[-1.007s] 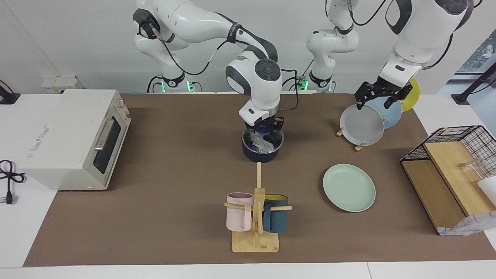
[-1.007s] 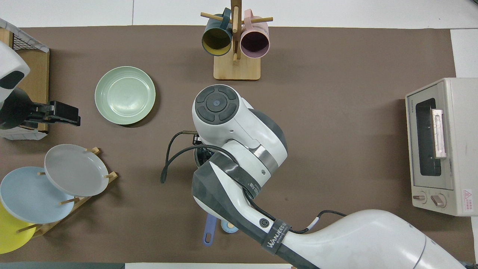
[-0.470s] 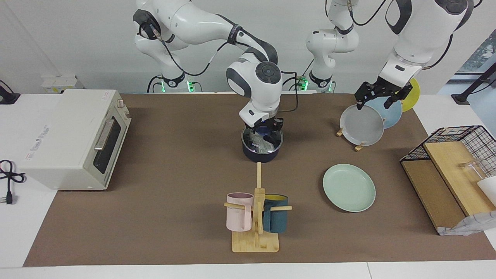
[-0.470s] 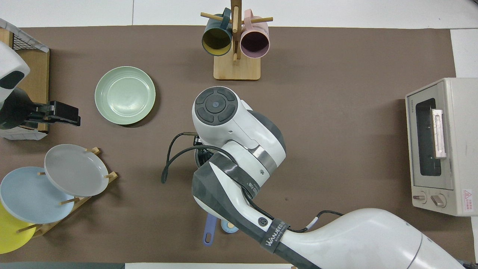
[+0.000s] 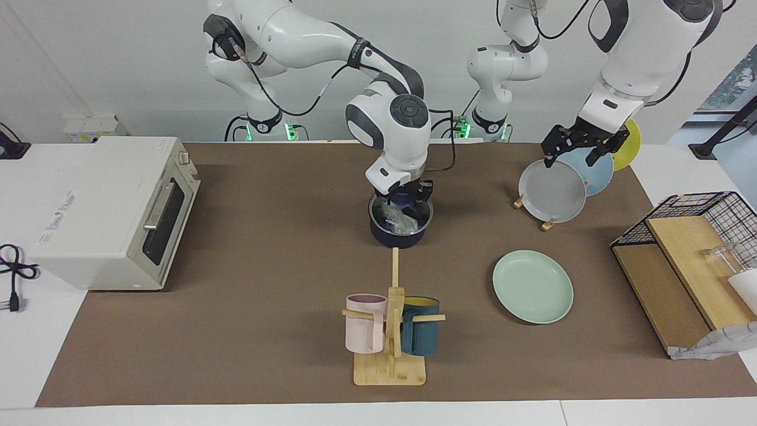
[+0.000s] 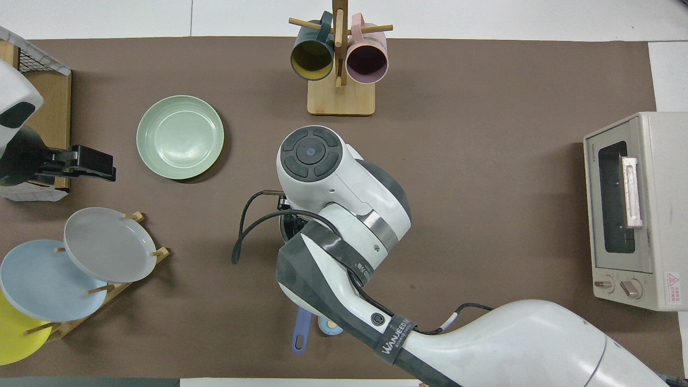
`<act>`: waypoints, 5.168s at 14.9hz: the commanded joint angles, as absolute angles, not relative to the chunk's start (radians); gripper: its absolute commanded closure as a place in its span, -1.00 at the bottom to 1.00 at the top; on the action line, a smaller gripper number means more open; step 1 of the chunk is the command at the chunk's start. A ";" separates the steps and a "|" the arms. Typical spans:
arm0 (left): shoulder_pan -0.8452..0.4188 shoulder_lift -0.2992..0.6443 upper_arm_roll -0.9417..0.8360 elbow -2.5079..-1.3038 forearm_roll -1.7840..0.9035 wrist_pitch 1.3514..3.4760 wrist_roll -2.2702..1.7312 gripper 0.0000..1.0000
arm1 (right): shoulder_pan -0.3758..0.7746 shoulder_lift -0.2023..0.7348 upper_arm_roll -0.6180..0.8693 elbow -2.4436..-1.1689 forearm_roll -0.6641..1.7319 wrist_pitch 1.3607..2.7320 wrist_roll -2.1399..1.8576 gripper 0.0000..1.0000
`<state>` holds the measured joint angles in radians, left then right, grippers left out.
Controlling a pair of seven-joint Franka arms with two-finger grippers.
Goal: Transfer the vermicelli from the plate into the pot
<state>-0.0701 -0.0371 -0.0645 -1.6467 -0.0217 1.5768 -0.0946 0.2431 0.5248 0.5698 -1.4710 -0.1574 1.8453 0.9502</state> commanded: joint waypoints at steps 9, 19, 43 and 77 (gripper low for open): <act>-0.055 -0.044 -0.074 -1.646 -0.021 1.574 -0.101 -1.00 | 0.229 0.522 0.578 -1.509 -0.140 1.873 0.985 1.00; -0.055 -0.044 -0.074 -1.647 -0.021 1.574 -0.101 -1.00 | 0.206 0.525 0.575 -1.487 -0.062 1.858 0.985 1.00; -0.055 -0.044 -0.074 -1.647 -0.021 1.574 -0.101 -1.00 | 0.189 0.398 0.562 -1.517 -0.110 1.859 0.921 -1.00; -0.055 -0.044 -0.074 -1.646 -0.021 1.574 -0.101 -1.00 | 0.107 -0.009 -0.080 -1.586 -0.057 1.499 -0.045 -1.00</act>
<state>-0.0700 -0.0371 -0.0645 -1.6468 -0.0217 1.5768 -0.0947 0.1188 0.0285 -0.0795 -1.5523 -0.0723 1.4880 -0.0360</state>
